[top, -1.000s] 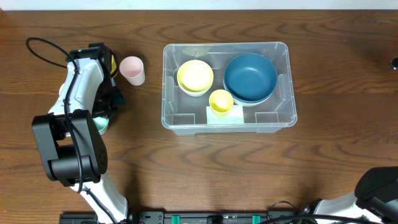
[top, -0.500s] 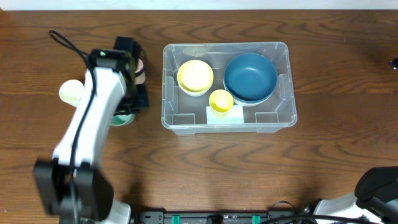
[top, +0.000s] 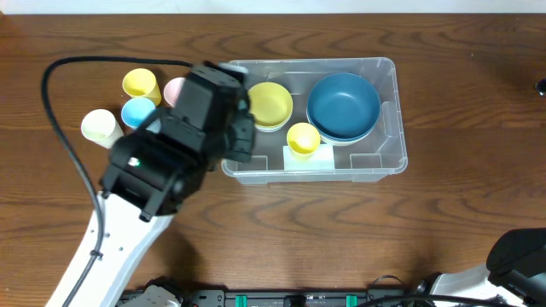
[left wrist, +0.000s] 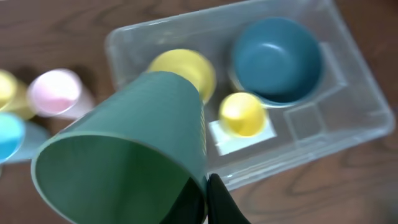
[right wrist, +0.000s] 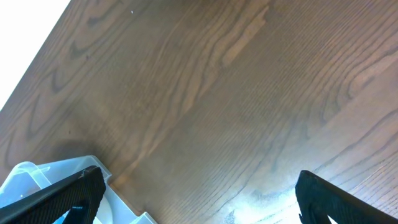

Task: Pack container
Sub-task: 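Carry the green cup into the container and drop it into the yellow cup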

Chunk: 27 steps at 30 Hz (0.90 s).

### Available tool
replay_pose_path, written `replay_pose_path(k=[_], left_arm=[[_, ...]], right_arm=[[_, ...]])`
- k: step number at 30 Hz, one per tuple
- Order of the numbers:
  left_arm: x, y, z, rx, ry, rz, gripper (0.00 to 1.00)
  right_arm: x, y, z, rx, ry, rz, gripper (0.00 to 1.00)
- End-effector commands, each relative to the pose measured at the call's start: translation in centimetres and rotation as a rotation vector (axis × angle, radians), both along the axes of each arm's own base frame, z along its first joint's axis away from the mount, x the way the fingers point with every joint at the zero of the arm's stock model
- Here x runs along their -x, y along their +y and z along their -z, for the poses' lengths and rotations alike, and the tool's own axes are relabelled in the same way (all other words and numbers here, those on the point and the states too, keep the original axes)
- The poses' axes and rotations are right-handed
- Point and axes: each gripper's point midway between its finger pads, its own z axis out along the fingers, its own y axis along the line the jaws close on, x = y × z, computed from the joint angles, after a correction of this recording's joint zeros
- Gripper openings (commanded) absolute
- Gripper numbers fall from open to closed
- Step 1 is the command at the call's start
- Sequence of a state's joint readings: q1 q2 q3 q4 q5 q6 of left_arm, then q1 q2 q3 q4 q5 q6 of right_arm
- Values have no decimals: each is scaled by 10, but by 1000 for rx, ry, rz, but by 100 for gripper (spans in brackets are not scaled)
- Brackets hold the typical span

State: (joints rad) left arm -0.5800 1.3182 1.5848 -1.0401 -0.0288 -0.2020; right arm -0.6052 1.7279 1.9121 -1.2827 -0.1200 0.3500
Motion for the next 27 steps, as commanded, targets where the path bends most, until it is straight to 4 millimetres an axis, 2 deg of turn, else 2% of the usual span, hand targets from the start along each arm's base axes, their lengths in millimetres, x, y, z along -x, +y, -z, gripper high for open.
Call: replay_pose_path(k=[1,4,8,14,27], left_arm=[[-2,-32,14,-41,12,100,6],[-4,-61,35,-82,38,179,6],[-5,-86,68,-140,94,241,6],[-6,-100,100,-202,156,284,6],[-8,-125,134,-233,193,327,6]], right_arm=[[-1,-2,-2,9,-2,-10,99],[-1,-2,-2,9,-2,-10,99],[-1,-2,-2,9,-3,-10,99],[-1,-2,-2,9,-2,-10,99],[-1,-2,-2,9,-2,-10,99]])
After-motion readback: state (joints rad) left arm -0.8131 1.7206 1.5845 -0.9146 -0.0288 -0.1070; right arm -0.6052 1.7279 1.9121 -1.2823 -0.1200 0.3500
